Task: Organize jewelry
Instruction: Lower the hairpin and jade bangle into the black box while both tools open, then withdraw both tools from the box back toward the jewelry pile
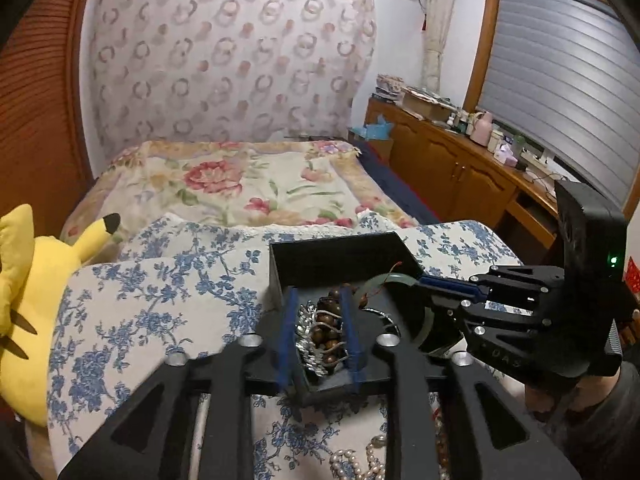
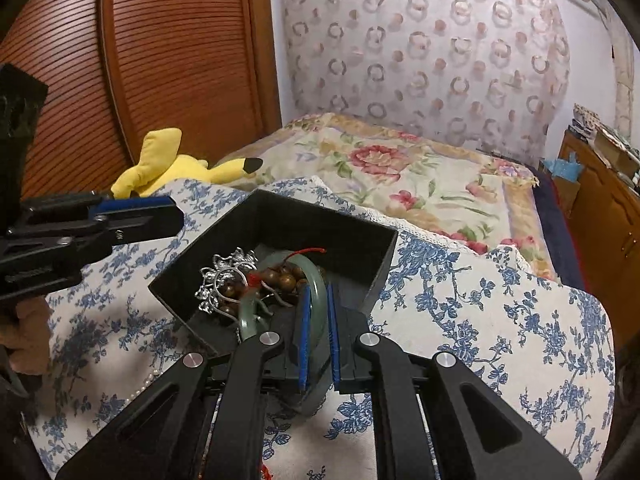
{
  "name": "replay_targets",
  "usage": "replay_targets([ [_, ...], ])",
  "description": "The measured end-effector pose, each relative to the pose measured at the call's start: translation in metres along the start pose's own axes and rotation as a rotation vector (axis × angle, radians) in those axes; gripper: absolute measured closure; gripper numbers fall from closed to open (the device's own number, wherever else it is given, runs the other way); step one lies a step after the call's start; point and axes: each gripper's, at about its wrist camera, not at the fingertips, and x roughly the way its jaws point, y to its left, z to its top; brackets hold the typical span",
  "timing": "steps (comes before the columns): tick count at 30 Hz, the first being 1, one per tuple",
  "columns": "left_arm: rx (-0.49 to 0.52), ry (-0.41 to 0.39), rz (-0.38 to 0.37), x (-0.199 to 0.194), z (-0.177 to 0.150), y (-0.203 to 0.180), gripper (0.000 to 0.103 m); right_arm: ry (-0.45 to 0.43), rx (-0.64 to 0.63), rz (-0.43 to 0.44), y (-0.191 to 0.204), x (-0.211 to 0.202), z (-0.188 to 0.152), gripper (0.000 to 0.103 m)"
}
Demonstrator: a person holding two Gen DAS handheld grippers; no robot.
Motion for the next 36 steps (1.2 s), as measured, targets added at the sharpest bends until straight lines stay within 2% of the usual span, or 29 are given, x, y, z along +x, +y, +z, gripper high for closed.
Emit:
replay_targets([
  [6, -0.003, 0.000, 0.016, -0.009, -0.006, 0.003, 0.071, -0.026, -0.003, -0.003, 0.004, -0.011, -0.001, 0.092],
  [11, 0.000, -0.010, 0.034, -0.022, -0.015, 0.003, 0.058, -0.055, 0.003, -0.014, 0.004, -0.032, -0.007, 0.092],
  [16, 0.001, -0.029, 0.046, -0.041, -0.026, 0.003, 0.043, -0.070, 0.007, -0.018, 0.012, -0.059, -0.027, 0.092],
  [18, 0.000, -0.030, 0.047, -0.047, -0.034, 0.002, 0.042, -0.069, 0.001, -0.021, 0.014, -0.067, -0.037, 0.092],
  [25, 0.012, -0.014, 0.045, -0.062, -0.069, -0.005, 0.030, -0.039, 0.001, -0.024, 0.027, -0.089, -0.077, 0.092],
  [34, 0.016, 0.041, 0.035, -0.063, -0.104, -0.010, 0.024, 0.049, -0.011, 0.000, 0.036, -0.077, -0.107, 0.092],
  [36, 0.018, 0.057, 0.039, -0.060, -0.110, -0.010, 0.023, 0.056, -0.014, 0.013, 0.038, -0.075, -0.108, 0.087],
])
